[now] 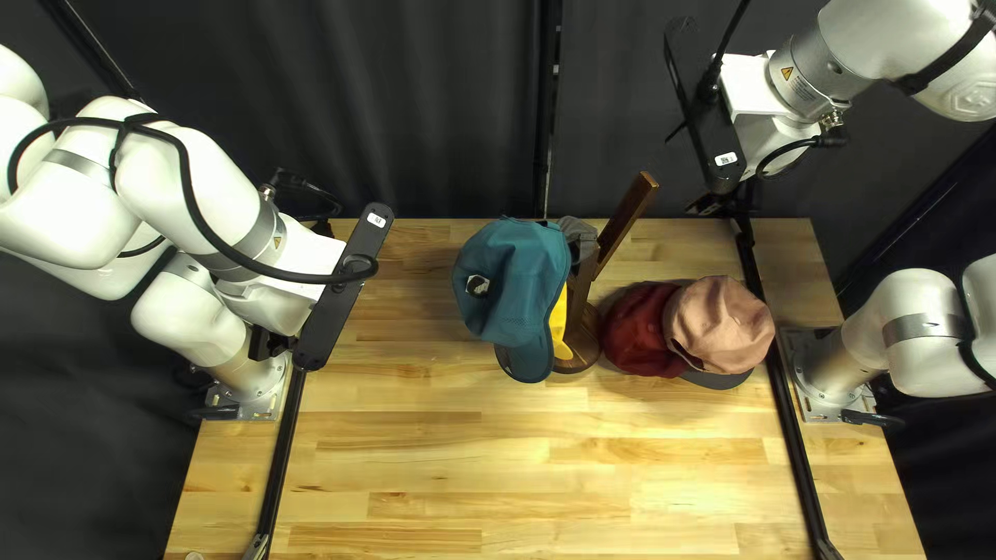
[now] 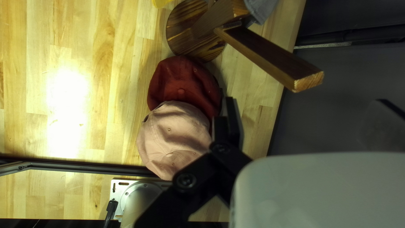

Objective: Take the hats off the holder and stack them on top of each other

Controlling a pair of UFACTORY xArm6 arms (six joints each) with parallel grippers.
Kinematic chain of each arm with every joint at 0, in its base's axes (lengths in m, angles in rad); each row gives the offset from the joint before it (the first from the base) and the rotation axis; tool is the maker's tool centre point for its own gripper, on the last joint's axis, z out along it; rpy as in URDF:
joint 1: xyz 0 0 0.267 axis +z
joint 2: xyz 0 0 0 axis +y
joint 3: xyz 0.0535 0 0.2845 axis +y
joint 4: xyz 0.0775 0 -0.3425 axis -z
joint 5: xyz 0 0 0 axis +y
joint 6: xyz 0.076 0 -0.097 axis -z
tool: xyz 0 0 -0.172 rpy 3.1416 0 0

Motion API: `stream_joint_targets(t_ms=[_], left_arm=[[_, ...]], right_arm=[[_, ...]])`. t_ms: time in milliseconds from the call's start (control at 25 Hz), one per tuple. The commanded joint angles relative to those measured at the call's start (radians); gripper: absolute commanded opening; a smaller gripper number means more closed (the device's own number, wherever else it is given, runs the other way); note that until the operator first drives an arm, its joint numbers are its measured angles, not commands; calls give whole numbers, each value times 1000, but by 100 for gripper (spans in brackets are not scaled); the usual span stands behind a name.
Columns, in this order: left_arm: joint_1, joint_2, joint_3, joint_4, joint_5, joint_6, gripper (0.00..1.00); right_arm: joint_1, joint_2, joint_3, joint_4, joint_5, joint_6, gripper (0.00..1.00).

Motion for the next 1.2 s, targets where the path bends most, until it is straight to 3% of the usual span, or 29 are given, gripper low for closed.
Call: stream_joint_targets(t_ms=[40, 240, 400, 600, 840, 1080, 1200], left_arm=[[0, 0, 0, 0, 0, 0, 100], [0, 0, 0, 0, 0, 0, 100], [0, 0, 0, 0, 0, 0, 100], [0, 0, 0, 0, 0, 0, 100], [0, 0, 0, 0, 0, 0, 100], [0, 0, 0, 0, 0, 0, 100], [0, 0, 0, 0, 0, 0, 100]], right_arm=[[-50, -74, -1, -1, 86, -13, 100], [-125, -185, 17, -13, 218, -4, 100], [-171, -214, -3, -15, 323, -2, 100], [-153, -227, -9, -23, 420, 53, 100], [-154, -267, -14, -40, 481, 86, 100], [-137, -313, -71, -72, 527, 115, 100], [-120, -341, -45, -72, 517, 133, 100]])
